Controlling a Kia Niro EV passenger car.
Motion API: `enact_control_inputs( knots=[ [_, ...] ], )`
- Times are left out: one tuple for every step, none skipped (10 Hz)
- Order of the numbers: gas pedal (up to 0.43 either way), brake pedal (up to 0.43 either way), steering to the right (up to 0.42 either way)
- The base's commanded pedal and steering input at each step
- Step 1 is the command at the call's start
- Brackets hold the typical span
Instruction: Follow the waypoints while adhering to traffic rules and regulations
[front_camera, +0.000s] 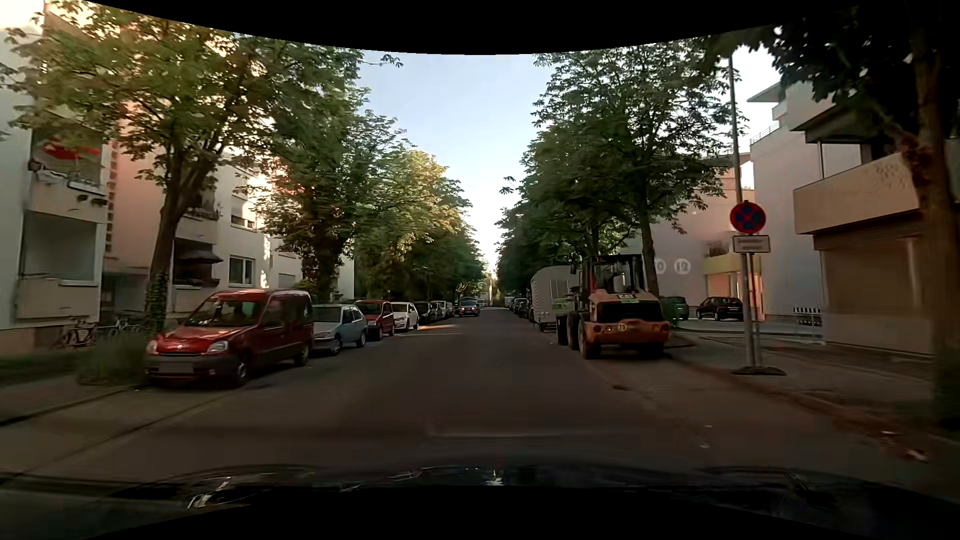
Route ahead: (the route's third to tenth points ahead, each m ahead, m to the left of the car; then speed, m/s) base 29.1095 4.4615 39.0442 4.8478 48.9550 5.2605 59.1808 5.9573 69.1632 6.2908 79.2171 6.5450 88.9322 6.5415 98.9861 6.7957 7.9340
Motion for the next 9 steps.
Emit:
enact_control_inputs(
  knots=[
    [0.079, 0.0, 0.0],
    [0.079, 0.0, 0.0],
    [0.079, 0.0, 0.0],
    [0.079, 0.0, 0.0],
    [0.079, 0.0, 0.0],
    [0.079, 0.0, 0.0],
    [0.079, 0.0, 0.0],
    [0.079, 0.0, 0.0],
    [0.079, 0.0, 0.0]
  ],
)
